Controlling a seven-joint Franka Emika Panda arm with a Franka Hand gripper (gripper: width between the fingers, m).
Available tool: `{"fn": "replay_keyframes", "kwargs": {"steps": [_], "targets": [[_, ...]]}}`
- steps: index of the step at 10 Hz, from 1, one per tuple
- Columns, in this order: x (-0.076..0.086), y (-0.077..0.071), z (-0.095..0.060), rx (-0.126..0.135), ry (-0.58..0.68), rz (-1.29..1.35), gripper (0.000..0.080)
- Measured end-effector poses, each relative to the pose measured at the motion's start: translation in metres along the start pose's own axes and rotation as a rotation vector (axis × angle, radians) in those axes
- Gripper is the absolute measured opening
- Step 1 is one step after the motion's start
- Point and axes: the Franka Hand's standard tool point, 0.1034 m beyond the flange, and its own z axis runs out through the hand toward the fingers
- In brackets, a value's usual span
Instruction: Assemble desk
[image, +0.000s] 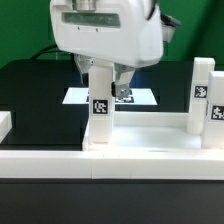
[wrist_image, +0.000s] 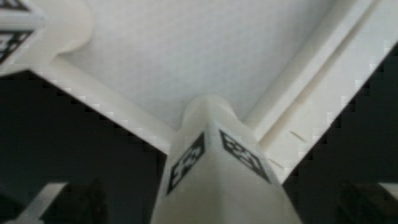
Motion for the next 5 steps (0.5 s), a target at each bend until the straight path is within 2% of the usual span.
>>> {"fn": "replay_keyframes", "kwargs": {"steps": [1, 5], "targets": [[-0.0012, -0.0011, 0.0000, -0.012, 0.008, -0.079, 0.0649], [0.0001, -0.0002, 0.0003, -0.023, 0.012, -0.414, 0.0649]]}}
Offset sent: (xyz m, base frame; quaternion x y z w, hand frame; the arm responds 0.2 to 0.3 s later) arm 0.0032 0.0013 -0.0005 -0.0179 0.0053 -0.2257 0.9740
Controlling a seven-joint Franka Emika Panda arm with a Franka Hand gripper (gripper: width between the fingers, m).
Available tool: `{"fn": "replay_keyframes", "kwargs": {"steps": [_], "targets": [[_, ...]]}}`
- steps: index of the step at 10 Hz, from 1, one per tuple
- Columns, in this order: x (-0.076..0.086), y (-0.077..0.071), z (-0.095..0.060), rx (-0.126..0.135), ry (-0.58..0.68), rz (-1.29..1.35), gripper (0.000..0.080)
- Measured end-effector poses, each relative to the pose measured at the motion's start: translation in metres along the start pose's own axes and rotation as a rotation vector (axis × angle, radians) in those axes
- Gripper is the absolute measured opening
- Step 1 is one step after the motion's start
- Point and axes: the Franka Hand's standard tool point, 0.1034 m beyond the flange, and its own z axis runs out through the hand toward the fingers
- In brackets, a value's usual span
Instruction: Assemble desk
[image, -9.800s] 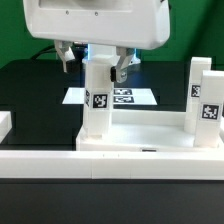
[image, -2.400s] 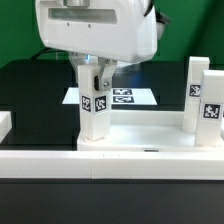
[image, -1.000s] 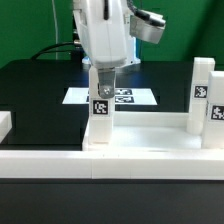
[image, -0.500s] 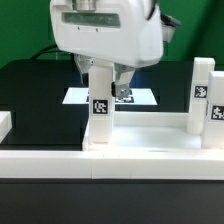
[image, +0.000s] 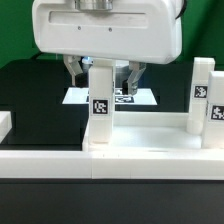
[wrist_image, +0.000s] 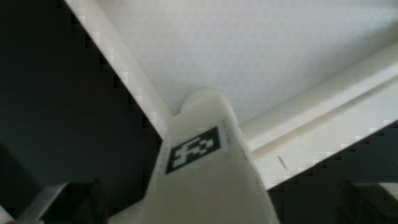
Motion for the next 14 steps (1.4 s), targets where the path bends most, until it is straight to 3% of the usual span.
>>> {"fn": "replay_keyframes", "kwargs": {"steps": [7, 8, 9, 10, 14], "targets": [[0.0007, 0.0015, -0.0002, -0.024, 0.001, -0.504, 0.0639], [0.0007, 0.0015, -0.0002, -0.024, 0.001, -0.499, 0.0463], [0.0007, 0.0016, -0.0002, -0.024, 0.001, -0.498, 0.0463], [0.0008, 0.0018, -0.0002, -0.024, 0.001, -0.498, 0.0287], [0.0008, 0.0019, -0.0001, -0.023, 0.001, -0.466, 0.0288]]}}
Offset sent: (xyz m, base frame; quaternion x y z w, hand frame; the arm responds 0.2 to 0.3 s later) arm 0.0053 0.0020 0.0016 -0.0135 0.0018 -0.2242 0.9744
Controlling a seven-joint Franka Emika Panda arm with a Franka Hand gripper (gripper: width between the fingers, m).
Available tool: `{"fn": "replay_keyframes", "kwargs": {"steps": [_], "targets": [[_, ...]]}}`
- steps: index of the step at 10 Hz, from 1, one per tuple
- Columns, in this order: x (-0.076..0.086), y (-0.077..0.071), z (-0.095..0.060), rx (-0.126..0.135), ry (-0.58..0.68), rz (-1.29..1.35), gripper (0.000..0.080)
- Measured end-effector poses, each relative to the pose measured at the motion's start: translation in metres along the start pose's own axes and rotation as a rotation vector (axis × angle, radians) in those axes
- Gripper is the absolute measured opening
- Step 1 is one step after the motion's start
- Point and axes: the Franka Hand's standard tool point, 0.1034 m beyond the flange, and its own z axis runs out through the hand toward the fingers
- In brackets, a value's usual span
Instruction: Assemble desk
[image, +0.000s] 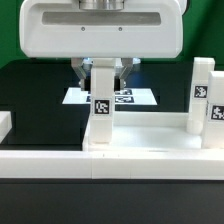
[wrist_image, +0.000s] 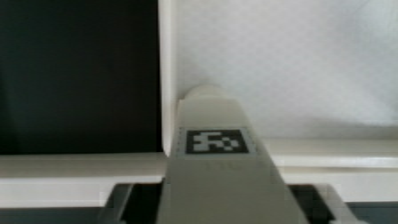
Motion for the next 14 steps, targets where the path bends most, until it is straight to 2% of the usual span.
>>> {"fn": "replay_keyframes", "kwargs": {"steps": [2, 4, 5, 8, 13, 14], "targets": [[-0.0012, 0.0013, 0.0003, 0.015, 0.002, 0.128, 0.0288], [-0.0012, 0.0015, 0.0010, 0.048, 0.018, 0.348, 0.0288], [-0.0008, 0.0008, 0.0010, 0.049, 0.020, 0.452, 0.0289], [0.0008, -0.0020, 0.0011, 0.080, 0.019, 0.764, 0.0290], [0.0013, -0.0021, 0.0016, 0.086, 0.006, 1.053, 0.0290], [0.0012, -0.0022, 0.0018, 0.086, 0.006, 1.051, 0.0366]]}}
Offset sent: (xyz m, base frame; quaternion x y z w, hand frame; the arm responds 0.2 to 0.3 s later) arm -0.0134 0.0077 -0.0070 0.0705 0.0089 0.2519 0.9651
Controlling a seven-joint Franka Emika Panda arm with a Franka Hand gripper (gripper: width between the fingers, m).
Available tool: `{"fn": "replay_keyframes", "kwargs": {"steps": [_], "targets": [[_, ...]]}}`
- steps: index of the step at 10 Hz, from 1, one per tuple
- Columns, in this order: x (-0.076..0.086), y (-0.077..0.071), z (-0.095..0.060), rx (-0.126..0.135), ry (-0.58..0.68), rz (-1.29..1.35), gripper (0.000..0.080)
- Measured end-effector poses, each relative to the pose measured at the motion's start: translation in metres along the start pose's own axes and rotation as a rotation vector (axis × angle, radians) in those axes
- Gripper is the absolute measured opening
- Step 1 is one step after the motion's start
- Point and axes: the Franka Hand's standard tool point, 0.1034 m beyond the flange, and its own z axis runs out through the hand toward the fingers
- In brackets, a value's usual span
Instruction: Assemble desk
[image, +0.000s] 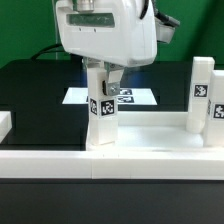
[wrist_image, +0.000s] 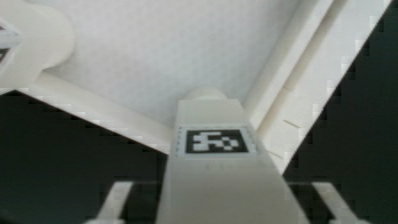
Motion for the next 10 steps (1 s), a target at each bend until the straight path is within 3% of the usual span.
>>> {"fn": "replay_keyframes", "kwargs": {"steps": [1, 3, 8, 10], "targets": [[0.0000, 0.0001, 0.0001, 0.000, 0.000, -0.016, 0.0366], [-0.0024, 0.0009, 0.0005, -0.025, -0.009, -0.059, 0.0614], [-0.0019, -0.0019, -0.0010, -0.029, -0.006, -0.457, 0.0649], [-0.0009, -0.0011, -0.0010, -0.046, 0.001, -0.650, 0.0649]]}}
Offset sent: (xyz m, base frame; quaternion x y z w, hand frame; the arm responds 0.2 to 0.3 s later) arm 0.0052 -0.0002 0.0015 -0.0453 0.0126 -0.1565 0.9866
